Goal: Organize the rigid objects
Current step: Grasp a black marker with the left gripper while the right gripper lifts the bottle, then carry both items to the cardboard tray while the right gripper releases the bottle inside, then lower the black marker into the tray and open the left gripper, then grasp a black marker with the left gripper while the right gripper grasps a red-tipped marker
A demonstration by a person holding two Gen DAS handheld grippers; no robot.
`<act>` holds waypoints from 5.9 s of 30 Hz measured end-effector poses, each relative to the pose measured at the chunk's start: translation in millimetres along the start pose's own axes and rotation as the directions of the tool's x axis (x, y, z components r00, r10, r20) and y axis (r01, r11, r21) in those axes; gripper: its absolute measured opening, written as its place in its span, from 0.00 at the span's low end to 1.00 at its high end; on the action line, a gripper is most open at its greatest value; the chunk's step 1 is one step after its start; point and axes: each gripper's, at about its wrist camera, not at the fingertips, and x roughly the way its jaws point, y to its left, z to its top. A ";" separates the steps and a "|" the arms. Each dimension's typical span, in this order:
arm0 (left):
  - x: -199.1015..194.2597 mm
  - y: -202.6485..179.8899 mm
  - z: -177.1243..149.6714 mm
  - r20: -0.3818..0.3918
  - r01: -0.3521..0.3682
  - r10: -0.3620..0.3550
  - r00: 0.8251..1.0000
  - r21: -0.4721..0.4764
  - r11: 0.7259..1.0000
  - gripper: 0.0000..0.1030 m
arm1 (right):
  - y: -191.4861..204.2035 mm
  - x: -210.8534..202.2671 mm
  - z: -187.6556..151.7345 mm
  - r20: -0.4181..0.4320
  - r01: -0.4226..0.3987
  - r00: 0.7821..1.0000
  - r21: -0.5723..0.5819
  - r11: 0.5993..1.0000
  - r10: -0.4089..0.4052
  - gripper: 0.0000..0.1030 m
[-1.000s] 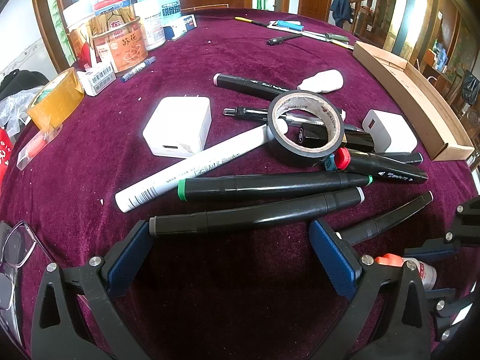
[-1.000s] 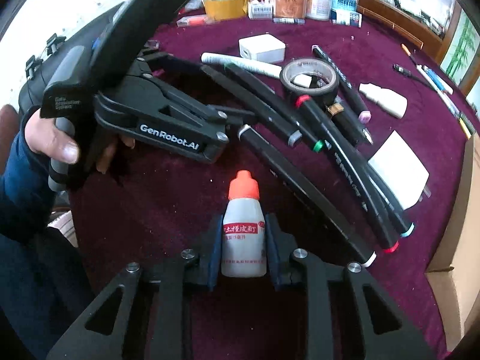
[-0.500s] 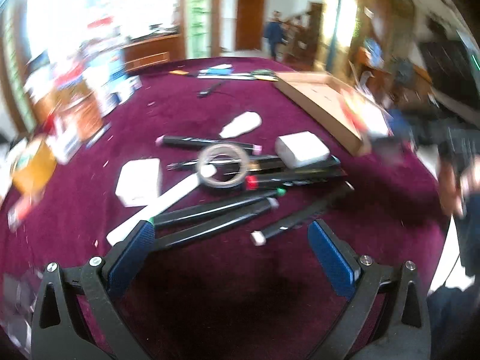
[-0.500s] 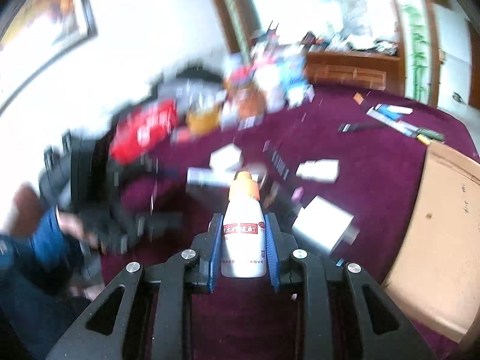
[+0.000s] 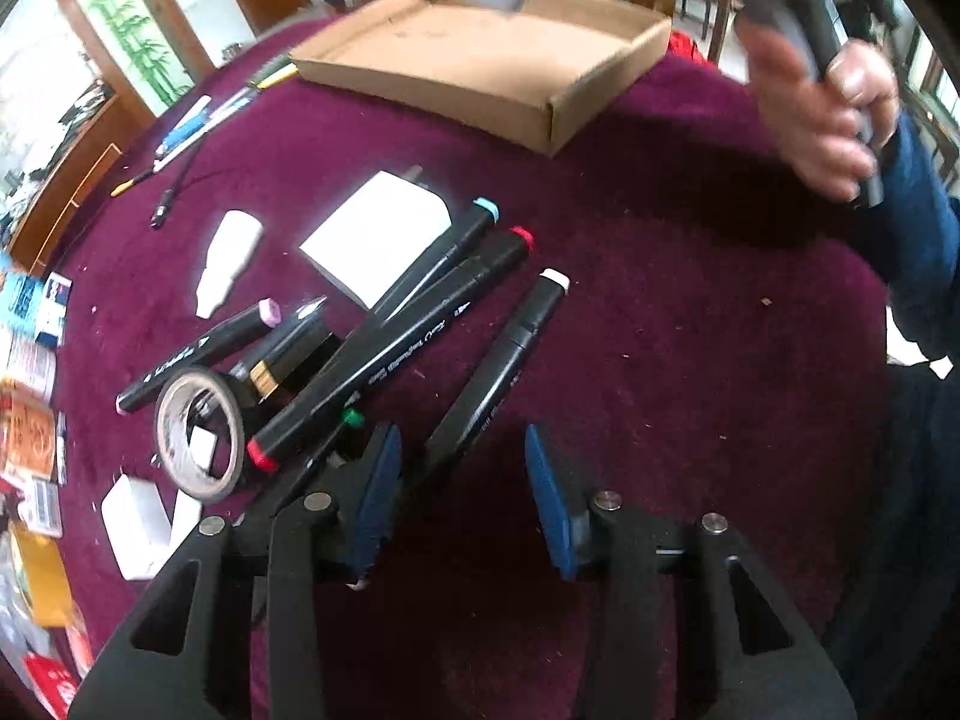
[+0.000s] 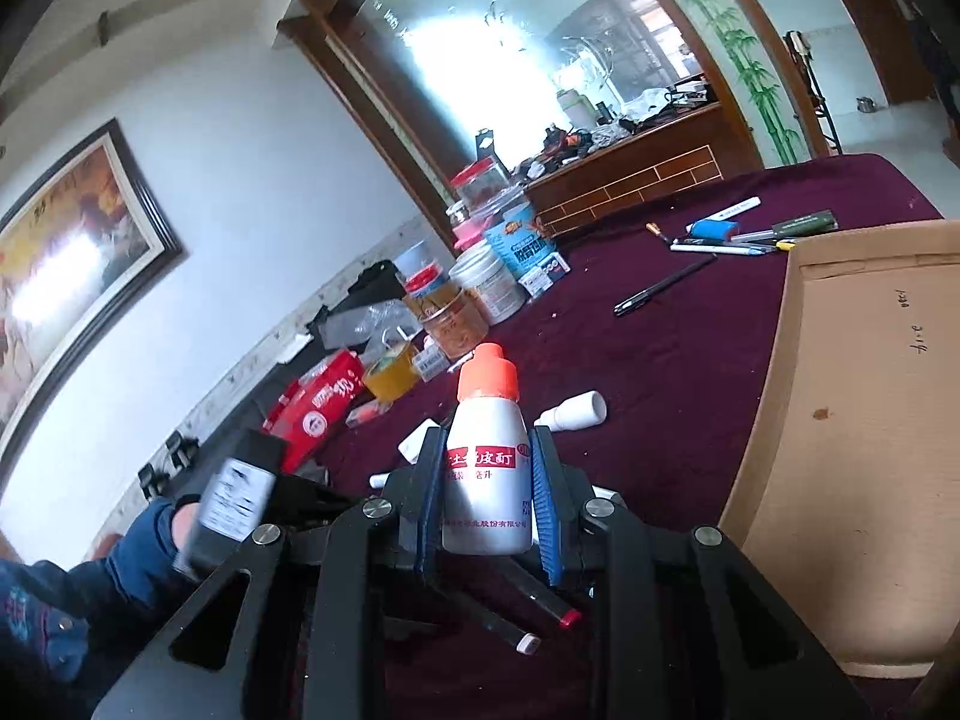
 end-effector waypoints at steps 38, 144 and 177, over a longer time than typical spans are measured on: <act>-55.6 16.8 -12.1 0.431 0.300 -0.115 0.895 -0.393 0.869 0.12 | -81.2 -57.0 -18.6 -0.112 0.485 0.874 0.271 0.831 -0.473 0.23; -36.6 70.2 65.9 0.424 0.185 0.126 0.897 -0.620 0.762 0.26 | -108.3 10.8 68.0 -0.088 0.448 0.894 0.160 0.880 -0.439 0.37; -20.4 95.0 -100.4 0.072 -0.138 0.182 0.981 -0.398 0.907 0.49 | 4.5 89.8 4.5 -0.422 -0.062 0.907 -0.110 0.992 0.010 0.50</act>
